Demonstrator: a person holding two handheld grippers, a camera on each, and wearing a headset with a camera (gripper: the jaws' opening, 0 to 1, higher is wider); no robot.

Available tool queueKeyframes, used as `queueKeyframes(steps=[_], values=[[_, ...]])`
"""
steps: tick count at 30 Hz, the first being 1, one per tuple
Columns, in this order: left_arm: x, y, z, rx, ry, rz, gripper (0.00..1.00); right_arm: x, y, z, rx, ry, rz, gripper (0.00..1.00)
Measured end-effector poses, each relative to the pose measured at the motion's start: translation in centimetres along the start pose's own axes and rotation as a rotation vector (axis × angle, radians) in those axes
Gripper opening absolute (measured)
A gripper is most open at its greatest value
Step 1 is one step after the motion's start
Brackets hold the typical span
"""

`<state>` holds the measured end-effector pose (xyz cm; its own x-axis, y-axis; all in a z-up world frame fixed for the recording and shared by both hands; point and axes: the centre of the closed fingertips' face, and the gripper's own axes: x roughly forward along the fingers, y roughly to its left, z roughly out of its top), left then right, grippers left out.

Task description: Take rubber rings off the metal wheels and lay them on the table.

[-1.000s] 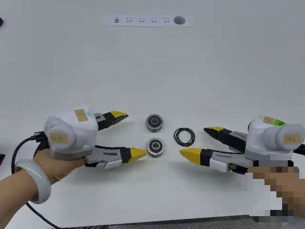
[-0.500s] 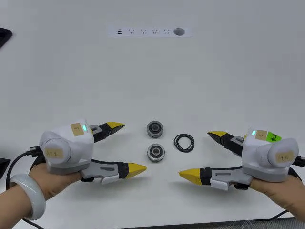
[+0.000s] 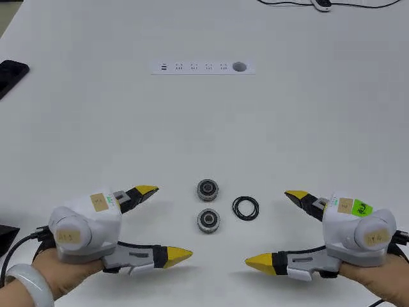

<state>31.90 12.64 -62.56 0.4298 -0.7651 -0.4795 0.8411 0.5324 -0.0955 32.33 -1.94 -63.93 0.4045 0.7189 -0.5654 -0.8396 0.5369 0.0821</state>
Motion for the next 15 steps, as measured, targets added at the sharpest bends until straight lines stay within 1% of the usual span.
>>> queueKeyframes(steps=[5, 8, 12, 15], values=[[-0.48, -0.11, -0.43, -0.016, -0.009, 0.022, 0.89, -0.26, 0.19, -0.10, -0.017, 0.000, 0.005, 0.99], [-0.70, -0.31, -0.45, -0.024, -0.017, 0.027, 0.91, -0.33, 0.16, -0.27, -0.025, 0.009, 0.003, 0.99], [-0.89, -0.50, -0.39, -0.028, -0.028, 0.039, 0.94, -0.46, 0.00, -0.02, -0.031, -0.004, -0.002, 0.99], [-0.99, -0.57, -0.45, -0.038, -0.031, 0.041, 0.98, -0.51, -0.11, 0.06, -0.034, -0.004, -0.004, 0.99]])
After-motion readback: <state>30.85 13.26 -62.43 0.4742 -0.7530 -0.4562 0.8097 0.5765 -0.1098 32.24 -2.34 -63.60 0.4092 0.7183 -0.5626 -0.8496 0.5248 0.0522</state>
